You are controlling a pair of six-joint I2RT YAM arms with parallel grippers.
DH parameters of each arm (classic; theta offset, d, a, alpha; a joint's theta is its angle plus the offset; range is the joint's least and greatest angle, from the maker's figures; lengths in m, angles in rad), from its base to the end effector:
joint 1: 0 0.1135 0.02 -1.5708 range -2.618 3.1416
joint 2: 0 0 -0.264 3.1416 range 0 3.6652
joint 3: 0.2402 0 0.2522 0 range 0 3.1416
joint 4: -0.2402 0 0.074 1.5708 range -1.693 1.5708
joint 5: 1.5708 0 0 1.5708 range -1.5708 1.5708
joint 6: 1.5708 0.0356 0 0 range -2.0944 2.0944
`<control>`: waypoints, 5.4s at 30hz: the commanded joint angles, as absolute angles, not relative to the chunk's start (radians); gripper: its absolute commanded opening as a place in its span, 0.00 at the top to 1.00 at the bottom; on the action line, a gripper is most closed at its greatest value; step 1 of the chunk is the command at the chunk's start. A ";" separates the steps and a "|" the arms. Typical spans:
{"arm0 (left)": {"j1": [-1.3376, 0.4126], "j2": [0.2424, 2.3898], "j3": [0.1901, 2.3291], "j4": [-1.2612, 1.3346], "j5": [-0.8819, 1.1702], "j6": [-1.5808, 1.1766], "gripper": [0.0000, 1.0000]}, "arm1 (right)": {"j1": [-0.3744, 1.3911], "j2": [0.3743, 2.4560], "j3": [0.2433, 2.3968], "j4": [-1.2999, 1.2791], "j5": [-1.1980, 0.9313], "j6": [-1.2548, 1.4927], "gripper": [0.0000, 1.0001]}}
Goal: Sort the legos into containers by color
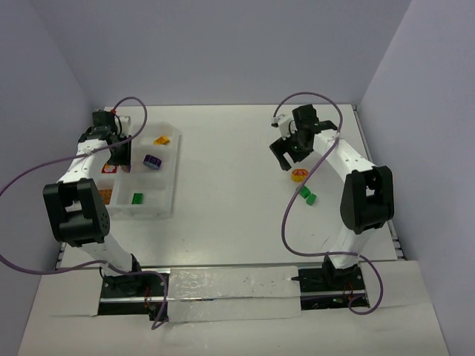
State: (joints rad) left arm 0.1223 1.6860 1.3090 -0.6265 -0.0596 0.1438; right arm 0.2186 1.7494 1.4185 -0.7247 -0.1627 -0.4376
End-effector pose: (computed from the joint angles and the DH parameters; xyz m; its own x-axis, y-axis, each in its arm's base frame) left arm 0.3561 0.0459 0.2490 -0.8504 0.0396 -0.5246 -0.0320 0.9914 0.1267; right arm 0.3617 0.0863 0.2555 -0.6457 -0.5718 -0.5060 -0.6244 0.7769 -0.0811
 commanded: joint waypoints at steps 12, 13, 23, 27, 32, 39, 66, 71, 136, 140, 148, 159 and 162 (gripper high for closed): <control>0.084 1.670 1.397 -0.661 0.150 0.137 0.46 | 0.152 1.795 1.384 -0.823 -0.126 -0.781 0.06; 0.067 1.664 1.400 -0.662 0.153 0.134 0.45 | 0.149 1.795 1.382 -0.826 -0.123 -0.797 0.06; 0.024 1.609 1.453 -0.659 0.205 0.093 0.38 | 0.130 1.847 1.422 -0.892 -0.126 -0.904 0.08; 0.014 1.611 1.474 -0.669 0.216 0.080 0.34 | 0.129 1.875 1.441 -0.899 -0.120 -0.932 0.08; 0.011 1.599 1.463 -0.666 0.256 0.078 0.32 | 0.127 1.921 1.452 -0.879 -0.127 -0.971 0.09; 0.009 1.590 1.472 -0.668 0.301 0.080 0.32 | 0.122 1.988 1.493 -0.884 -0.162 -1.000 0.35; -0.042 1.629 1.524 -0.496 1.019 -0.312 0.01 | 0.587 1.942 1.996 -0.713 -0.504 -0.387 1.00; -0.092 1.643 1.497 -0.468 1.024 -0.336 0.01 | 0.662 1.959 2.038 -0.645 -0.457 -0.338 1.00; -0.003 2.037 1.779 -0.585 -0.095 0.074 0.46 | 0.147 1.601 1.168 -0.776 -0.029 -0.469 0.04; -0.003 2.023 1.763 -0.599 -0.089 0.068 0.43 | 0.152 1.661 1.195 -0.772 -0.021 -0.462 0.06; -0.003 1.918 1.738 -0.602 0.079 0.056 0.31 | 0.174 1.728 1.176 -0.761 -0.022 -0.508 0.18; -0.003 1.670 1.596 -0.506 0.270 0.018 0.01 | 0.203 1.788 1.135 -0.713 -0.002 -0.522 0.42; -0.003 1.625 1.575 -0.511 0.324 0.009 0.01 | 0.210 1.815 1.132 -0.709 -0.002 -0.517 0.46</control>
State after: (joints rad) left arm 0.0013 1.7010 1.6019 -0.5564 0.2155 0.0303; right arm 0.1925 1.7844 1.1431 -0.7410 -0.0147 -0.5102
